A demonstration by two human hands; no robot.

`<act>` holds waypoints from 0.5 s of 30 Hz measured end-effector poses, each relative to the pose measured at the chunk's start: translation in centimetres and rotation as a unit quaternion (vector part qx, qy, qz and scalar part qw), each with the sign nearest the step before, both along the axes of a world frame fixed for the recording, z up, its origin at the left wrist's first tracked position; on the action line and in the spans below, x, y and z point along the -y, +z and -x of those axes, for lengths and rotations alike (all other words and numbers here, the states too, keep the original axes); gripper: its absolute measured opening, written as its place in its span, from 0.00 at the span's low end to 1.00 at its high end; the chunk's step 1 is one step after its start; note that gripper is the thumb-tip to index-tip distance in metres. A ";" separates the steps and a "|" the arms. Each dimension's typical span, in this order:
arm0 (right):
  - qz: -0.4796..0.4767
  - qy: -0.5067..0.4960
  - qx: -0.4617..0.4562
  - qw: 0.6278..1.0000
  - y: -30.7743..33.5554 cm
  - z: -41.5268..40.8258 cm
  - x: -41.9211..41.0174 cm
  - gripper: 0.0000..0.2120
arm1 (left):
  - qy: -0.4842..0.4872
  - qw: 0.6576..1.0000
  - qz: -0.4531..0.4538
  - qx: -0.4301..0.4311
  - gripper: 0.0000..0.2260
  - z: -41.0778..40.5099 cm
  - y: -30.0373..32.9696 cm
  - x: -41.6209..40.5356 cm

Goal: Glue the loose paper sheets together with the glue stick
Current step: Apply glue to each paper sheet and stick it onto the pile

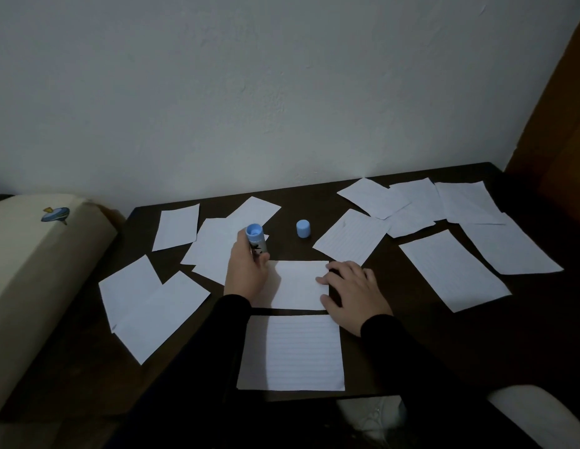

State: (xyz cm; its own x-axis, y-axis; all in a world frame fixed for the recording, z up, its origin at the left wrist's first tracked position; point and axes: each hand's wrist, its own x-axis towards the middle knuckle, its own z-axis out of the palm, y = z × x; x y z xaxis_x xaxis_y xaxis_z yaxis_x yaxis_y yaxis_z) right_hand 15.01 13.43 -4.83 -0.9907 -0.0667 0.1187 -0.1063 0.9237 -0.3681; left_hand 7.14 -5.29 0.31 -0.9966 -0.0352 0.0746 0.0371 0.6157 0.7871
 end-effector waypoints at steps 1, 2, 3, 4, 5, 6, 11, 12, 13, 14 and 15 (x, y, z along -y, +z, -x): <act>-0.002 0.001 0.003 1.000 0.1 0.1 0.0 0.17 | 0.004 1.000 -0.006 0.001 0.21 0.1 -0.1 0.2; -0.005 0.002 0.008 1.000 0.2 0.1 0.0 0.17 | 0.008 1.000 -0.011 -0.001 0.21 0.0 -0.1 0.3; -0.006 0.001 0.013 1.000 0.2 0.2 0.0 0.17 | 0.018 1.000 -0.020 -0.006 0.21 -0.1 -0.1 0.4; -0.007 0.001 0.017 1.000 0.3 0.2 0.0 0.17 | 0.039 0.998 -0.041 -0.019 0.21 -0.4 -0.2 0.4; -0.009 0.000 0.019 1.000 0.3 0.2 0.0 0.17 | 0.075 0.993 -0.086 -0.033 0.22 -0.8 -0.2 0.5; -0.010 0.000 0.020 1.000 0.3 0.2 0.1 0.17 | 0.122 0.980 -0.147 -0.047 0.24 -1.3 -0.2 0.6; -0.013 -0.005 0.002 1.000 -0.1 0.2 0.3 0.17 | 0.226 0.919 -0.318 -0.065 0.29 -3.1 -0.6 1.8; -0.014 -0.008 -0.011 1.000 -0.1 0.2 0.2 0.16 | 0.220 0.920 -0.319 -0.061 0.28 -3.4 -0.8 2.0; -0.011 -0.012 -0.023 1.000 -0.2 0.2 0.2 0.16 | 0.214 0.923 -0.315 -0.057 0.27 -3.7 -1.1 2.1; -0.006 -0.014 -0.036 0.999 -0.2 0.1 0.1 0.16 | 0.211 0.925 -0.311 -0.055 0.27 -4.0 -1.5 2.2; -0.001 -0.015 -0.048 0.999 -0.2 0.0 0.1 0.16 | 0.209 0.926 -0.308 -0.055 0.26 -4.2 -1.8 2.3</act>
